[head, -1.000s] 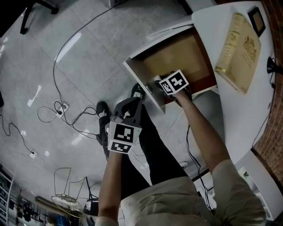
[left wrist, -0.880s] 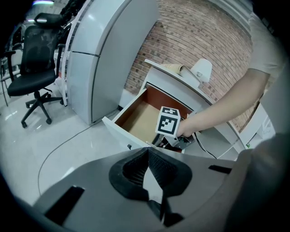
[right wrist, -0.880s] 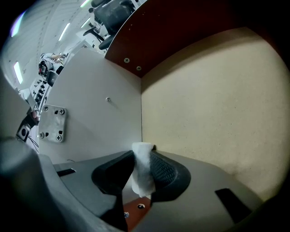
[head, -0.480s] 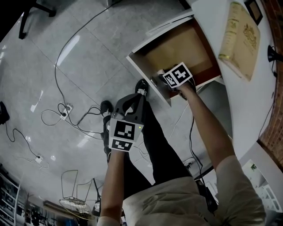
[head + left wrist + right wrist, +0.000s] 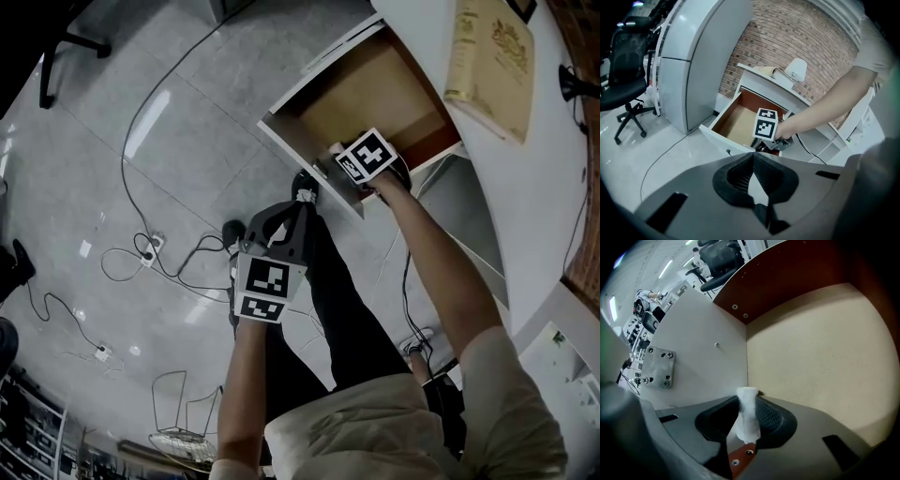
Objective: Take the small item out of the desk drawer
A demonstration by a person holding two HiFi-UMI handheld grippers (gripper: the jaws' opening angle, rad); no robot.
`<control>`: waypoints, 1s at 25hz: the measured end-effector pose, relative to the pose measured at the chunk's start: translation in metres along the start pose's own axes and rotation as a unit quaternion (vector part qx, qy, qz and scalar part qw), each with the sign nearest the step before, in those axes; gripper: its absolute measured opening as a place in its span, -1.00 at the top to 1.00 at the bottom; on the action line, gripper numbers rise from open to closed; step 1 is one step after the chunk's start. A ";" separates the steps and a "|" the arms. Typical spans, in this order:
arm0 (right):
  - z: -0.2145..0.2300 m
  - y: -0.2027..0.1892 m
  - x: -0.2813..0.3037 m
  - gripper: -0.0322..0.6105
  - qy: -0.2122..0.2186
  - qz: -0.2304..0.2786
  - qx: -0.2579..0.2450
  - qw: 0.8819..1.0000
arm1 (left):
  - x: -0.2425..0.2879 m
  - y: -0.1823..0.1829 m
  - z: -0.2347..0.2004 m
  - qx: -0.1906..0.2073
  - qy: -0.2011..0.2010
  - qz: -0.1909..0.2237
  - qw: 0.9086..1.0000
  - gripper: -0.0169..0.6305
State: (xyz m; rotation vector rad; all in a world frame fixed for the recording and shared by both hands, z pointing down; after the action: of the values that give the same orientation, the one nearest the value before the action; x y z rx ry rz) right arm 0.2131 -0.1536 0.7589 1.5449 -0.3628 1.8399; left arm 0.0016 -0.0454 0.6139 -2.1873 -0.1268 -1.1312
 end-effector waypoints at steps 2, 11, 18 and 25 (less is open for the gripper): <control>-0.002 -0.002 -0.003 0.47 -0.003 0.009 0.004 1.000 | 0.001 0.001 0.006 0.006 -0.007 -0.003 1.000 0.90; -0.008 -0.013 -0.024 0.47 0.027 0.044 0.018 0.998 | -0.007 -0.001 0.023 0.032 -0.020 -0.010 0.999 0.90; -0.015 -0.020 -0.035 0.47 0.045 0.062 0.032 0.997 | -0.013 -0.006 0.027 0.065 -0.024 -0.021 0.997 0.90; -0.026 -0.030 -0.047 0.47 0.057 0.083 0.037 0.994 | -0.022 -0.017 0.026 0.090 -0.026 -0.036 0.995 0.90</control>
State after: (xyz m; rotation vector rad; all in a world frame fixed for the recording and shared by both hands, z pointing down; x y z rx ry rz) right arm 0.2160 -0.1319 0.7013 1.4885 -0.3822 2.0818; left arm 0.0003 -0.0122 0.5954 -2.0660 -0.3190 -1.0599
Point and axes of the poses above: the fingertips, and each gripper's own axes: x forward along the fingers, z to its right, y out of its top, the point moved 10 cm from there along -x, backward along the fingers, and after that the axes turned 14 degrees about -z, right-handed, at the moved point
